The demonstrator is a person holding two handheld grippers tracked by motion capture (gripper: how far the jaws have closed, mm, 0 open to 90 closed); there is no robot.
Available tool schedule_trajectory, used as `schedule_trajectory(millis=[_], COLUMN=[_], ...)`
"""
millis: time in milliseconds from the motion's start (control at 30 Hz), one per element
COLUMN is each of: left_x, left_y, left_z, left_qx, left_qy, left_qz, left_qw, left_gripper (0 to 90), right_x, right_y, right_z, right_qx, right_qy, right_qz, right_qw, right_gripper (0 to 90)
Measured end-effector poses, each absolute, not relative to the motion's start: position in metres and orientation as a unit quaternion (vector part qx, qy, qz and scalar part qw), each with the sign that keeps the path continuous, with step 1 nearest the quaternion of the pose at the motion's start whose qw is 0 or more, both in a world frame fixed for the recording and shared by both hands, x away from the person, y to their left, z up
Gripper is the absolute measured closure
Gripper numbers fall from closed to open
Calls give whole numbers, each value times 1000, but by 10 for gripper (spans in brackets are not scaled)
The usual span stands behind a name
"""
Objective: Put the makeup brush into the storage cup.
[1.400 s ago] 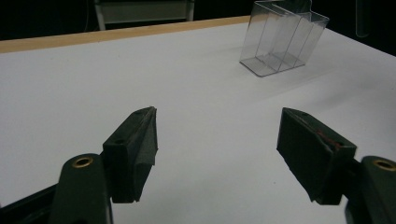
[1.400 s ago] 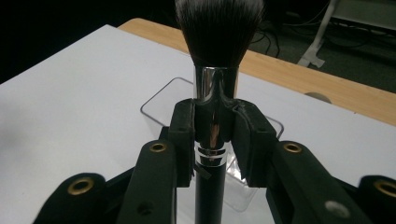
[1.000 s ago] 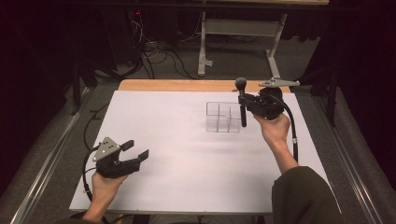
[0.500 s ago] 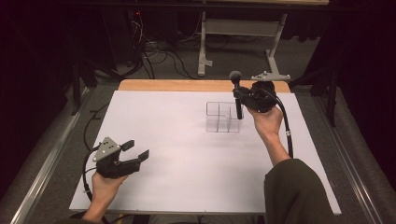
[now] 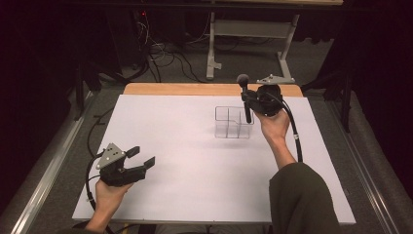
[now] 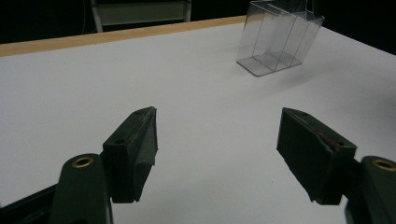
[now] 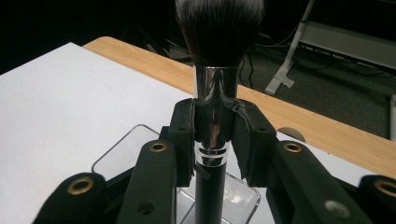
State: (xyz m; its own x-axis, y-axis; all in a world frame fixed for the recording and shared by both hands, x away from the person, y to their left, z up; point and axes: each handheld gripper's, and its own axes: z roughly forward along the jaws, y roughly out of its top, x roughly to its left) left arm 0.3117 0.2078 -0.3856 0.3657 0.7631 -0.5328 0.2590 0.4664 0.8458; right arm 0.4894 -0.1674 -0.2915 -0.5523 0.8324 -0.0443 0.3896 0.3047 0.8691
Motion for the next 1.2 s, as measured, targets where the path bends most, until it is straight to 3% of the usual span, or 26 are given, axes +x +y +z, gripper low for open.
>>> schedule_trajectory(millis=[1200], left_x=[311], left_y=[207], left_z=[-386], left_qx=[482], left_qy=[530], left_qz=[189], left_qw=[671], left_gripper=[289], right_x=[497], right_y=[-172], right_z=[-317], right_qx=[426], right_qy=[781], right_qz=[395], right_qw=[230], right_gripper=[720])
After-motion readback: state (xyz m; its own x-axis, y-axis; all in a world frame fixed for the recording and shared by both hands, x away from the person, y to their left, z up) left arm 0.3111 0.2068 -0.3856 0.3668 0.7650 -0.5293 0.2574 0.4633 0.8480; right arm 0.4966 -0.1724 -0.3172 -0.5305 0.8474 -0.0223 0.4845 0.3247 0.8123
